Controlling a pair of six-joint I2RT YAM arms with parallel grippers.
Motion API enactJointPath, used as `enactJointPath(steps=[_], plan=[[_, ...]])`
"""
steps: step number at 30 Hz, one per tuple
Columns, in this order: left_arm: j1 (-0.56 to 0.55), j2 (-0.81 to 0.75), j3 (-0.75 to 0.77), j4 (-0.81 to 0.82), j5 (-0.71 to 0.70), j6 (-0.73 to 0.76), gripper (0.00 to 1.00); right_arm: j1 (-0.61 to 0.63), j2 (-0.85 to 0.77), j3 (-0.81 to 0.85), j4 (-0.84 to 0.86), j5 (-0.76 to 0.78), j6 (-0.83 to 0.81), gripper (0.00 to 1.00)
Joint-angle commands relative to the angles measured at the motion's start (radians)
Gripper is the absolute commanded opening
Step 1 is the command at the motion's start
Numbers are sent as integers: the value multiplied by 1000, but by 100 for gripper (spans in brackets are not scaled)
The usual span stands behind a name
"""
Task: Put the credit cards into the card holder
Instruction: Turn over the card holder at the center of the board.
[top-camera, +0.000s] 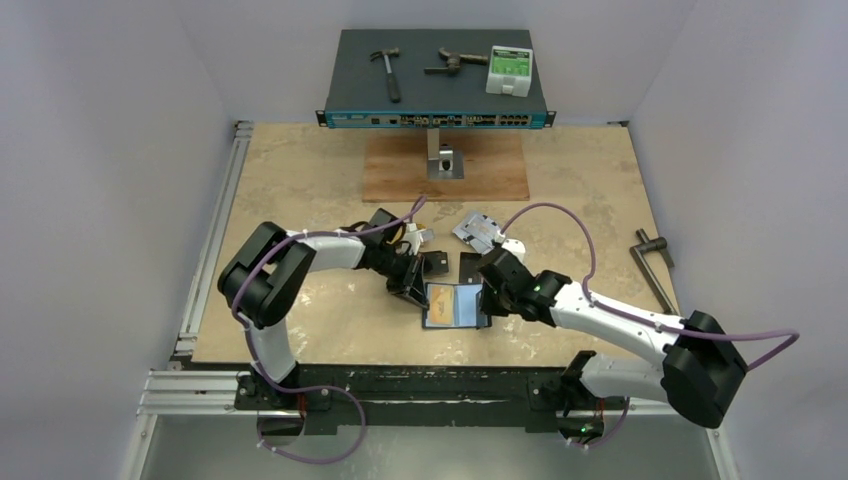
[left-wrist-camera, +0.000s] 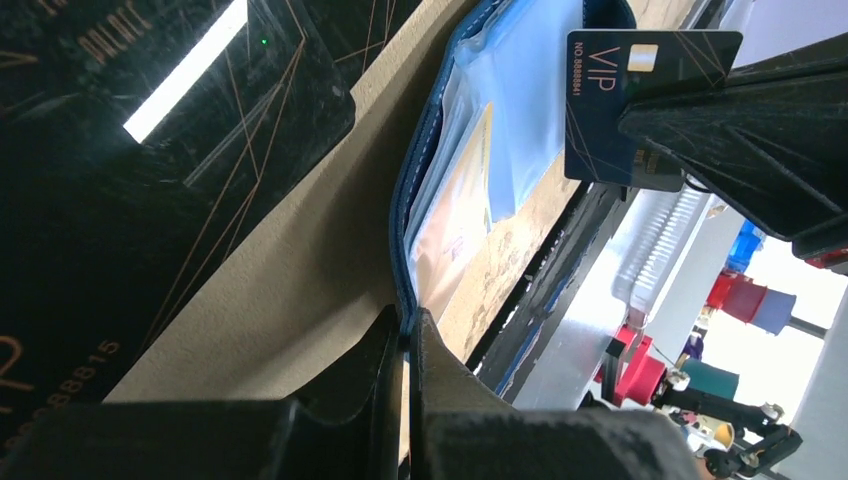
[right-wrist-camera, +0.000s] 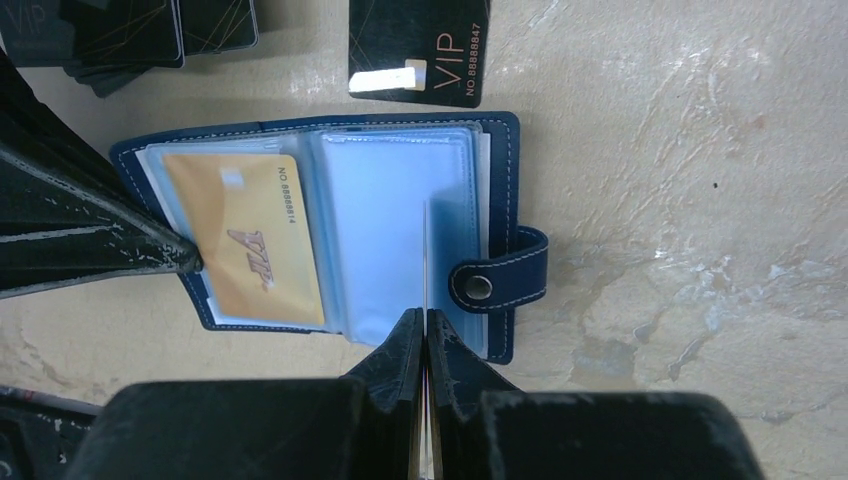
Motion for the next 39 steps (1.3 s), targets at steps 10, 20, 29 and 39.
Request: enactJointPath(steps=[10, 20, 29, 39], plan=[[17, -42, 104, -263, -47, 160, 0, -8, 18, 67, -50, 126, -70, 0], [17, -23, 117, -276, -30, 167, 0, -9, 44, 65, 25, 73, -75, 0], [16, -29, 130, -287, -41, 176, 1, -10, -129, -55, 95, 28, 8, 0], [16, -28, 150, -318, -66, 199, 6, -10, -86, -79, 142, 38, 13, 0]])
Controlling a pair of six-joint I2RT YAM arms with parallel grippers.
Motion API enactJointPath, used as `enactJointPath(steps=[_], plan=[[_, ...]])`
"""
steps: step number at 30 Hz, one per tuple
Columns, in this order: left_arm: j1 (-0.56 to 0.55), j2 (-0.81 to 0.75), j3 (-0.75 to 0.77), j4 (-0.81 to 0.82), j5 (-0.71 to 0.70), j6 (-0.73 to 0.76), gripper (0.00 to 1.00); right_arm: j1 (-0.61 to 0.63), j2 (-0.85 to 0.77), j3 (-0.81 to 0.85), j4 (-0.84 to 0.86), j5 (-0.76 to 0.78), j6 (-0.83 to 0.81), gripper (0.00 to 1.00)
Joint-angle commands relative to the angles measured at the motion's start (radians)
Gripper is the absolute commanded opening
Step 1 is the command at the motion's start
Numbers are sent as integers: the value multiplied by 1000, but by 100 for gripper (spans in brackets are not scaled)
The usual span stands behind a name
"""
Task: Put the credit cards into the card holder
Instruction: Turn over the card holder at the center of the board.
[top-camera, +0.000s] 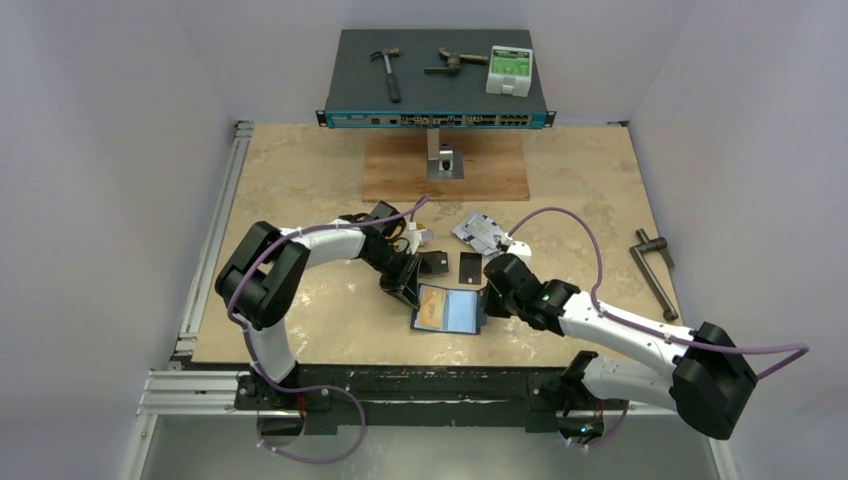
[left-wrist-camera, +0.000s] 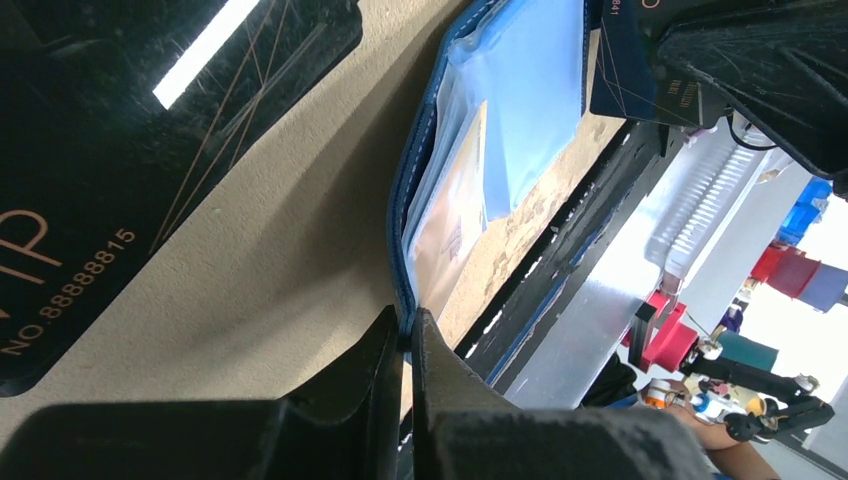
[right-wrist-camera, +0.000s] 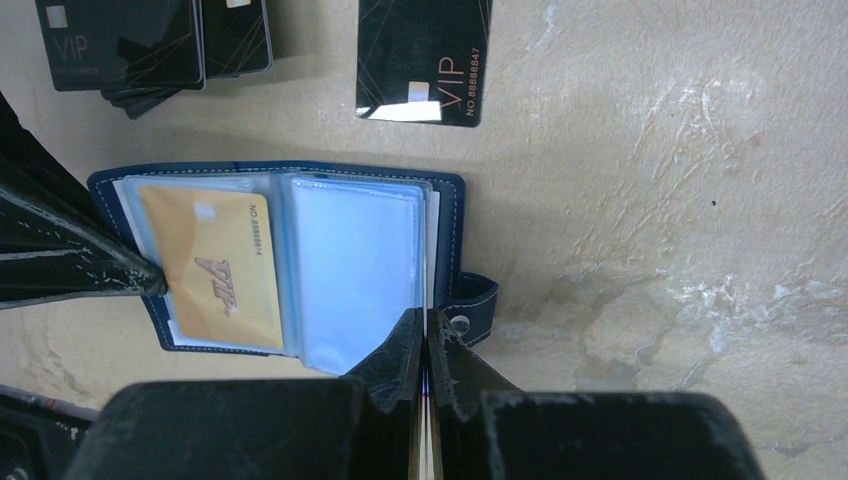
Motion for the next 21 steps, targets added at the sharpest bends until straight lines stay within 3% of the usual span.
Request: enactJointPath(steps=[1, 21], plan=[[3, -15, 41, -11, -15, 33, 6, -3, 8, 6, 57, 16, 11, 0], [4, -11, 41, -8, -14, 36, 4, -3, -5, -68, 116, 14, 68, 0]])
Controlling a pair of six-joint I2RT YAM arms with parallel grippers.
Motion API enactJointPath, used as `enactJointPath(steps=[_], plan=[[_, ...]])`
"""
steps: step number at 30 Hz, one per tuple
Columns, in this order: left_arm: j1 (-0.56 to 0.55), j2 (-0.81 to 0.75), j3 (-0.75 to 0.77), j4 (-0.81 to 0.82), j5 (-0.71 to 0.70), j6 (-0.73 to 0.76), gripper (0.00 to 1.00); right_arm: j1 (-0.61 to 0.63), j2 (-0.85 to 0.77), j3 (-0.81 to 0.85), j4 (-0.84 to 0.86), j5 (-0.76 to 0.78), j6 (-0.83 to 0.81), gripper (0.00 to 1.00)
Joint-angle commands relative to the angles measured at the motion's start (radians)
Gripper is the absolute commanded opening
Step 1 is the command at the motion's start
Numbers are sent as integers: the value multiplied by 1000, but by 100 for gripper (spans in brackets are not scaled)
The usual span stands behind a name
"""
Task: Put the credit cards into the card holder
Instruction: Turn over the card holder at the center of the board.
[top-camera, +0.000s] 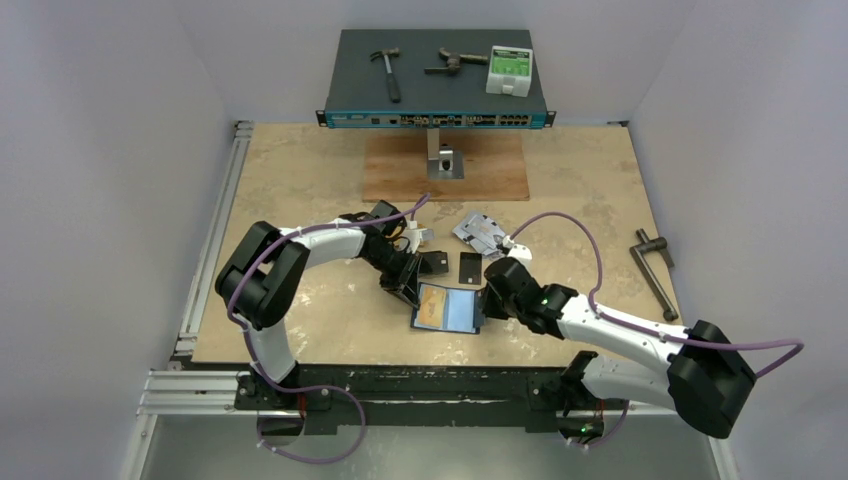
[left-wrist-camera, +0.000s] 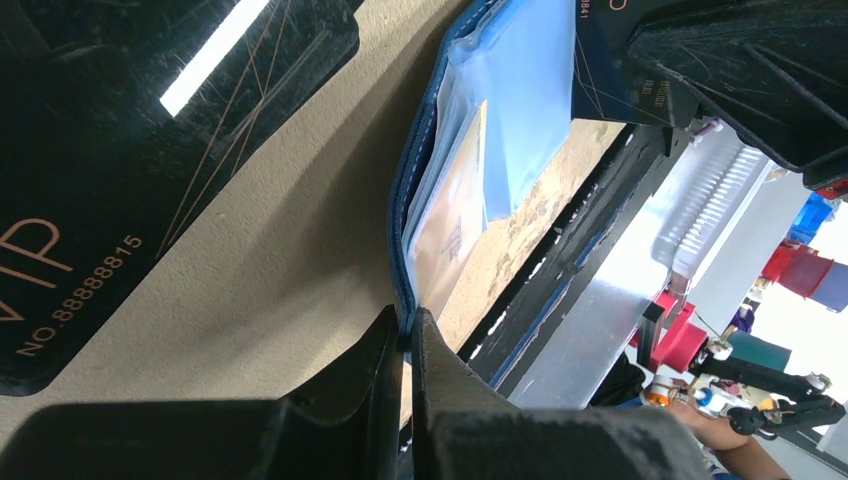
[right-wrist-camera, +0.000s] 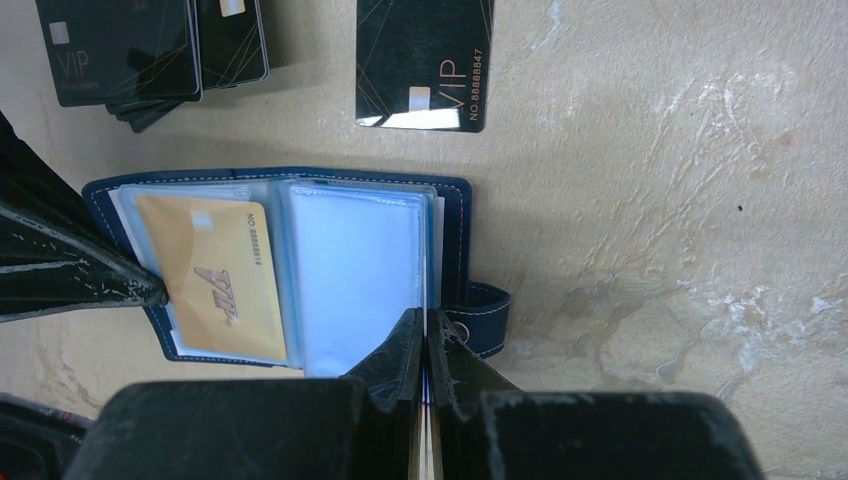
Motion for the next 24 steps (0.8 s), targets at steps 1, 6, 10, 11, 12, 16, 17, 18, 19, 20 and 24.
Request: enactJointPath(steps=[1, 6, 10, 11, 12, 16, 17, 18, 19, 20, 24], plan=[[3, -11, 28, 0, -7, 18, 4, -3, -21, -29, 32, 19, 45, 0], [4, -11, 27, -2, -4, 19, 4, -3, -45, -63, 17, 78, 97, 0], [3, -12, 24, 1, -2, 20, 3, -3, -75, -96, 21, 90, 138, 0], [4, -13, 24, 2, -2, 19, 3, -4, -83, -104, 21, 91, 146, 0], [4, -13, 24, 2, -2, 20, 3, -3, -92, -112, 26, 91, 157, 0], [3, -14, 24, 2, 0, 18, 3, -3, -96, -140, 62, 73, 175, 0], [3, -16, 24, 3, -1, 19, 3, -3, -93, -144, 71, 67, 176, 0], [4, -15, 24, 3, -1, 20, 2, -4, -90, -147, 79, 65, 174, 0], [4, -15, 24, 2, -1, 20, 2, -3, -89, -151, 92, 62, 170, 0], [3, -17, 24, 1, -1, 20, 2, -3, -91, -155, 100, 61, 169, 0], [4, -18, 25, 3, -1, 21, 2, -3, -116, -171, 123, 66, 166, 0]])
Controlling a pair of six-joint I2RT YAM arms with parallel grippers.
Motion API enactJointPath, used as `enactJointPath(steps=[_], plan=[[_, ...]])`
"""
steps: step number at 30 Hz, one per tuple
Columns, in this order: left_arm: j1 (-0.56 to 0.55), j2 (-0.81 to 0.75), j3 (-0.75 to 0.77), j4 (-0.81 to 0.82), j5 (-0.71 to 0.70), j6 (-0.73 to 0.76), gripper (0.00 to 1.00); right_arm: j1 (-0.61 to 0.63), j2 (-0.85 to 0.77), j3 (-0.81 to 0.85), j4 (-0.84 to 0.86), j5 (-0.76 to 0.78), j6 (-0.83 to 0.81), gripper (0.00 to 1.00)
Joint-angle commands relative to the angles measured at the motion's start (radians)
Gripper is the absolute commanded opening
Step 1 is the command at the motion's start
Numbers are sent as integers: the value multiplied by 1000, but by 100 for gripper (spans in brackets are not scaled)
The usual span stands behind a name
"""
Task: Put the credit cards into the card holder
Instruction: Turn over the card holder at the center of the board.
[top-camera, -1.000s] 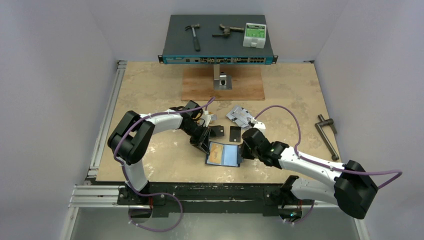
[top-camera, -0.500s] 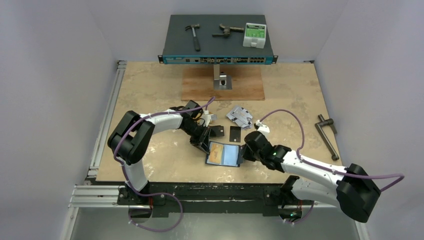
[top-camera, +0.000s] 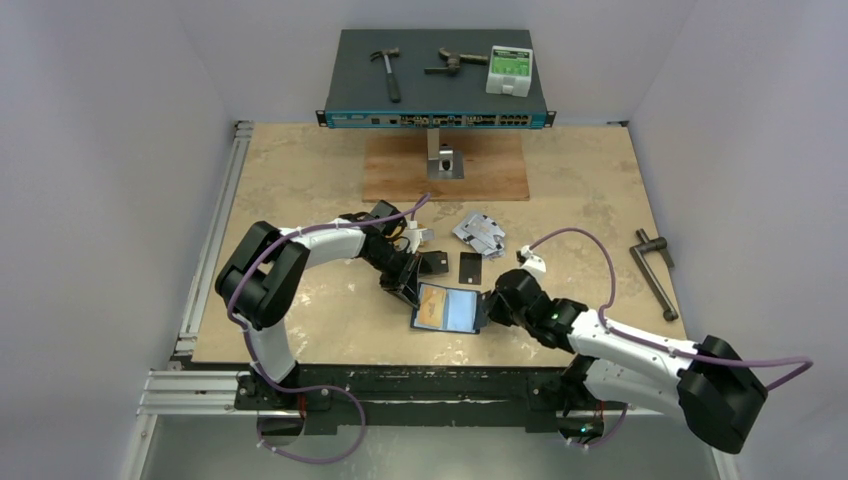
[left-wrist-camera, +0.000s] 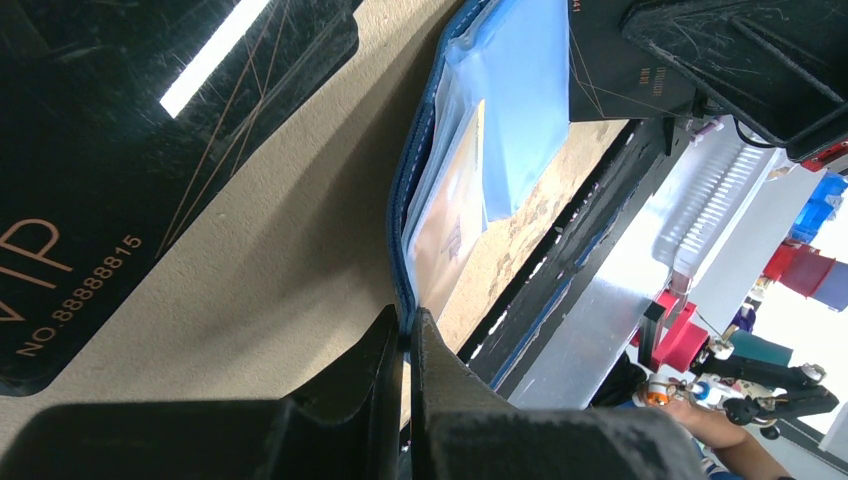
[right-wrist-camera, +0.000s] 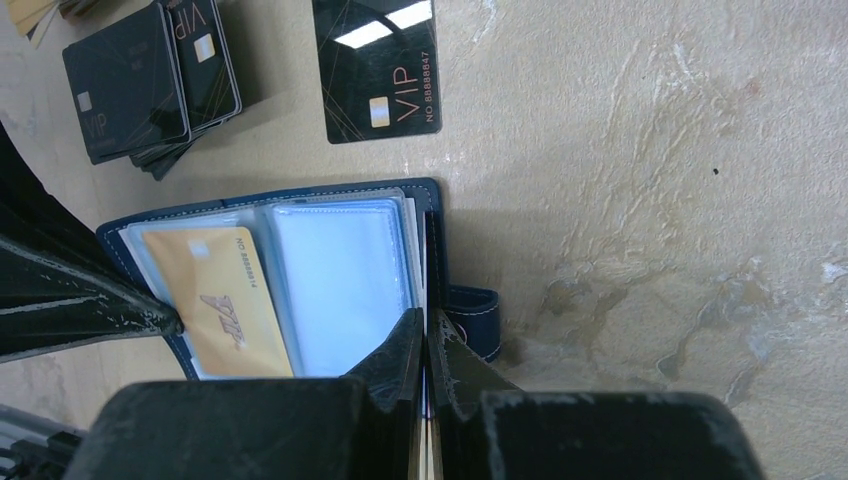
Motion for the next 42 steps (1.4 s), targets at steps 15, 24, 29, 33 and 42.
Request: enactJointPath(steps=[15, 24, 29, 33, 42], plan=[[4, -7, 28, 1, -6, 16, 1, 3, -181, -120, 159, 1, -25, 0], [3, -6, 31, -3, -7, 17, 1, 17, -212, -138, 267, -29, -53, 0], [3, -6, 31, -2, -7, 17, 1, 16, -255, -155, 284, -40, -58, 0], [3, -5, 33, -2, -7, 16, 1, 17, -238, -161, 331, -75, -72, 0], [4, -14, 34, -5, -10, 19, 1, 18, -150, -126, 360, -139, -115, 0]])
